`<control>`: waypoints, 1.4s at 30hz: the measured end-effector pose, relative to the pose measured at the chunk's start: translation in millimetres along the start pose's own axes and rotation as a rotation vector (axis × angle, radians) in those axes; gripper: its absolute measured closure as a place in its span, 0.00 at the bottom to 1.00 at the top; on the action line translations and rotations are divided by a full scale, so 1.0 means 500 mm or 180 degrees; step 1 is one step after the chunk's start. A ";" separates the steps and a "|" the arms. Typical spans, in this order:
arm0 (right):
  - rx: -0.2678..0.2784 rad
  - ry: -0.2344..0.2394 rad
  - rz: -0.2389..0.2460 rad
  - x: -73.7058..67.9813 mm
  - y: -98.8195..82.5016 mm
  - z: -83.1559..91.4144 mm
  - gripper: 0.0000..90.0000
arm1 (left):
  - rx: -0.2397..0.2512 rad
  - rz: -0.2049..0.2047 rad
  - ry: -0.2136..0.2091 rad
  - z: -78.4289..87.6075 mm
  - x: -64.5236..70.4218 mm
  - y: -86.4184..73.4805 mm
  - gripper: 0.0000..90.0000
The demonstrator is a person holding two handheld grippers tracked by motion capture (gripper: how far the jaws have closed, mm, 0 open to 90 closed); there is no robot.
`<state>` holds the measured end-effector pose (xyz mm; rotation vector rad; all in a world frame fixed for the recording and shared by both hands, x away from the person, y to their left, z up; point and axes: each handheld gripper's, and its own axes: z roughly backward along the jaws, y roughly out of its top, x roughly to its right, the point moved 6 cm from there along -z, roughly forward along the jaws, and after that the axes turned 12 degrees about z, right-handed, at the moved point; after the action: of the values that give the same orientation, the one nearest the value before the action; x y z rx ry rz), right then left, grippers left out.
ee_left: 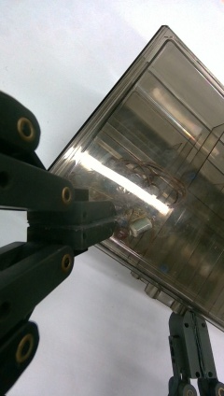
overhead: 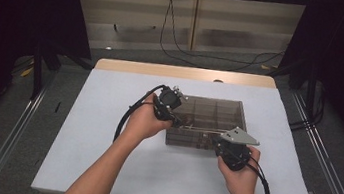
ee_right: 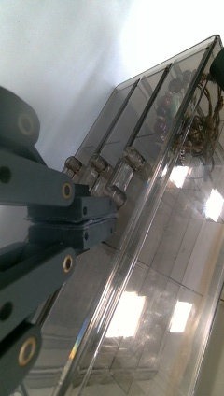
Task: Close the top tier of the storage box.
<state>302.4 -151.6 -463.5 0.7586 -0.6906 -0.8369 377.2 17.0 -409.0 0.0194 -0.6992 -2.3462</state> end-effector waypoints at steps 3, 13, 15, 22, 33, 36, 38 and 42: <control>0.0001 -0.0006 -0.0001 0.001 0.000 -0.001 0.99 | 0.0008 0.0003 0.0003 0.000 0.000 0.000 1.00; -0.0009 -0.0011 -0.0002 0.001 0.000 -0.001 0.98 | 0.0018 0.0031 -0.0002 0.000 0.000 0.000 1.00; 0.0001 -0.0001 0.0005 0.001 0.000 -0.001 0.98 | 0.0037 0.0036 -0.0001 0.000 0.000 0.000 1.00; -0.0036 0.0015 -0.0006 0.004 -0.006 0.001 0.95 | 0.0056 0.0038 -0.0030 0.001 -0.001 -0.001 0.98; -0.0046 0.0159 -0.0029 -0.007 -0.015 0.006 0.85 | 0.0066 0.0079 -0.0068 0.005 -0.001 -0.005 0.84; -0.0050 0.0191 -0.0014 -0.007 -0.018 0.007 0.79 | 0.0039 0.0074 -0.0097 0.007 -0.002 -0.006 0.76; -0.0046 0.0215 -0.0022 -0.007 -0.020 0.008 0.75 | 0.0061 0.0087 -0.0069 0.008 -0.006 -0.007 0.72; -0.0027 0.0234 -0.0064 -0.004 -0.019 0.012 0.69 | 0.0138 0.0150 -0.0074 0.016 -0.017 -0.007 0.64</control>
<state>292.9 -156.2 -468.4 0.7859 -0.6144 -0.8256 380.0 28.3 -405.3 -0.0051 -0.7537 -2.2894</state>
